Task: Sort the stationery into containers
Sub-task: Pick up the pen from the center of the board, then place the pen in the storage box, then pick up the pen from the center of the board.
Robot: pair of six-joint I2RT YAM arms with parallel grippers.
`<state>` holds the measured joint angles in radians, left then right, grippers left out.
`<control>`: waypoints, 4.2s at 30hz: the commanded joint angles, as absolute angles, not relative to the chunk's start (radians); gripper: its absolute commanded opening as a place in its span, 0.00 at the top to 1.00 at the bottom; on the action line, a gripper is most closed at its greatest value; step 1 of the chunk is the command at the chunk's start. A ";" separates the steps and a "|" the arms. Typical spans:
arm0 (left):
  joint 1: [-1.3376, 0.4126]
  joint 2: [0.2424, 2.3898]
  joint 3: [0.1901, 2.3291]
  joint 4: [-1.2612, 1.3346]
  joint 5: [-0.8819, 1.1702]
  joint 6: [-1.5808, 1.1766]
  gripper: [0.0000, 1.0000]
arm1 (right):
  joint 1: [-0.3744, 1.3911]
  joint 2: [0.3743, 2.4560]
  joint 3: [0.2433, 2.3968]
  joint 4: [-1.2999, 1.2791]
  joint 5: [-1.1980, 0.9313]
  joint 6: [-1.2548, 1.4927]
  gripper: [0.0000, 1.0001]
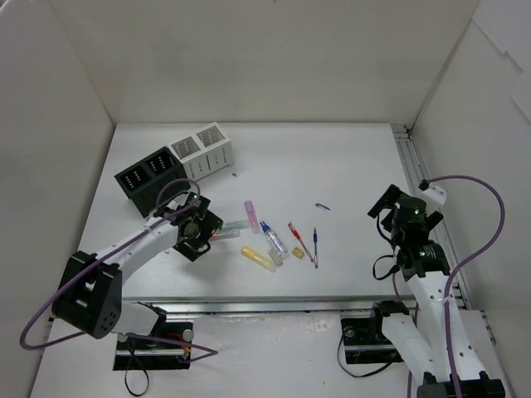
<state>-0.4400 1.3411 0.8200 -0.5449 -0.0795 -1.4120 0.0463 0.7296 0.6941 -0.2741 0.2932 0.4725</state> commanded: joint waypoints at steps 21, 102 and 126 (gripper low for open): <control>-0.442 1.689 1.052 -0.673 -0.101 -1.571 0.28 | 0.046 0.773 0.724 -0.241 0.397 0.512 0.02; -0.011 1.336 1.144 -0.180 -0.583 -0.630 0.00 | 0.046 0.690 0.684 -0.227 0.417 0.486 0.02; -0.439 1.511 1.153 -0.686 -0.183 -1.299 0.00 | 0.230 0.870 0.753 -0.213 0.482 0.449 0.02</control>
<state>-0.4290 1.5143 1.0981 -0.6590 -0.1993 -1.1465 0.2184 0.9043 0.7418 -0.2657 0.3740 0.4438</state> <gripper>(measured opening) 0.996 0.980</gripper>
